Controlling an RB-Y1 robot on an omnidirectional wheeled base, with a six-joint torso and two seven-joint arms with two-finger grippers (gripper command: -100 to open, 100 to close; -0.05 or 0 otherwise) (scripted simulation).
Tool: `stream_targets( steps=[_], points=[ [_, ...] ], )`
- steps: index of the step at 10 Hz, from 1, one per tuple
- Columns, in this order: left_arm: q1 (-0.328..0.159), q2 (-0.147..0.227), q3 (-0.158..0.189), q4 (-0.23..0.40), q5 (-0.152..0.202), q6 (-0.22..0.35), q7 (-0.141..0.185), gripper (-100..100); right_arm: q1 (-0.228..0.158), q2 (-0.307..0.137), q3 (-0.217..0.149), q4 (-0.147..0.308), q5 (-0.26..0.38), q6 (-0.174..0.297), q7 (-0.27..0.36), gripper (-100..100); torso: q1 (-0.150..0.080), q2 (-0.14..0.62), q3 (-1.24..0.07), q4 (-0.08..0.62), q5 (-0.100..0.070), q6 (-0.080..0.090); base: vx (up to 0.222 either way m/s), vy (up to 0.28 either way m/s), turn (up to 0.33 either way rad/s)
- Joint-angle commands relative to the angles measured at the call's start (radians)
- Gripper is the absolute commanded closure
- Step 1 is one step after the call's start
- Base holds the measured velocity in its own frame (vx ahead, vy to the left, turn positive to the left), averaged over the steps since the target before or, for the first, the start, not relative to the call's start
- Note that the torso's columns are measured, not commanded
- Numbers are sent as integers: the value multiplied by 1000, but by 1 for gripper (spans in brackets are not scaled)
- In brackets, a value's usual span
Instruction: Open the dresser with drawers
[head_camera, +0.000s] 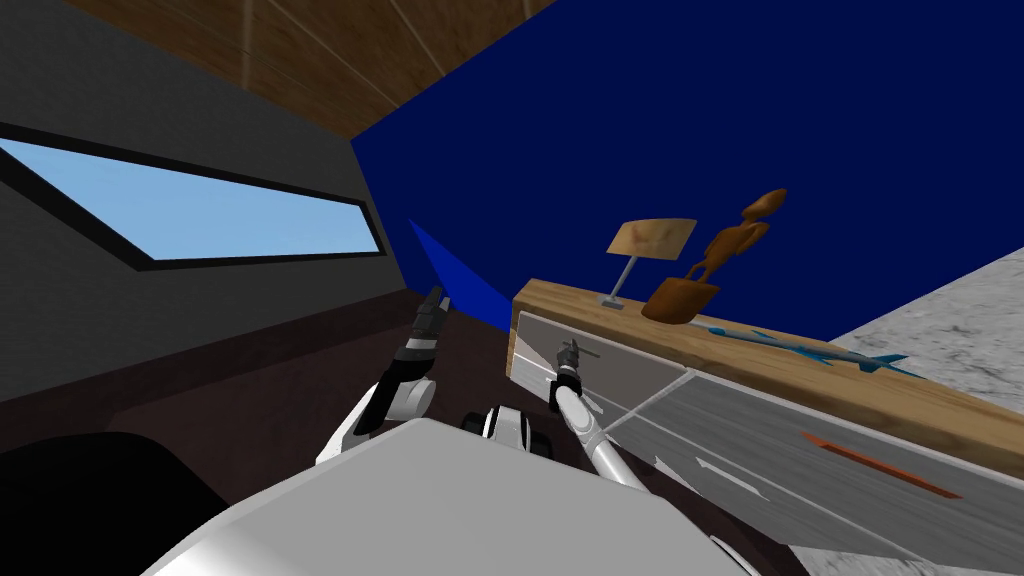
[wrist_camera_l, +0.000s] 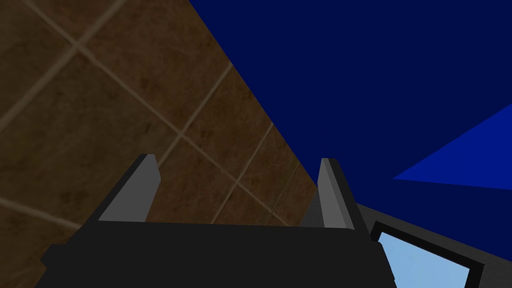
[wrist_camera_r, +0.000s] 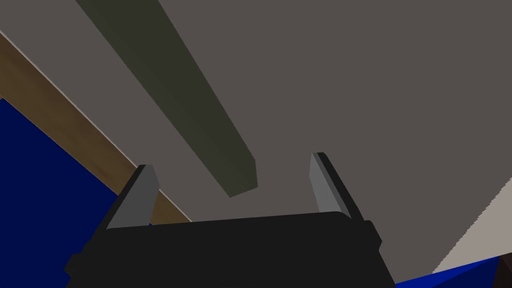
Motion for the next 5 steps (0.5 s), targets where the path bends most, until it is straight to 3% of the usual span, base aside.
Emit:
stream_targets(
  steps=[1, 5],
  points=[
    [0, 0, 0, 0, 0, 0, 0, 0, 0, 0, 0, 0, 0, 0, 0, 100, 1, 0, 0, 0, 0, 0, 0, 0, 0],
    [0, 0, 0, 0, 0, 0, 0, 0, 1, 5, 3, -18, -7, -10, 20, 100, -1, 2, 1, 0, 0, 0, -156, 34, -37]
  ],
)
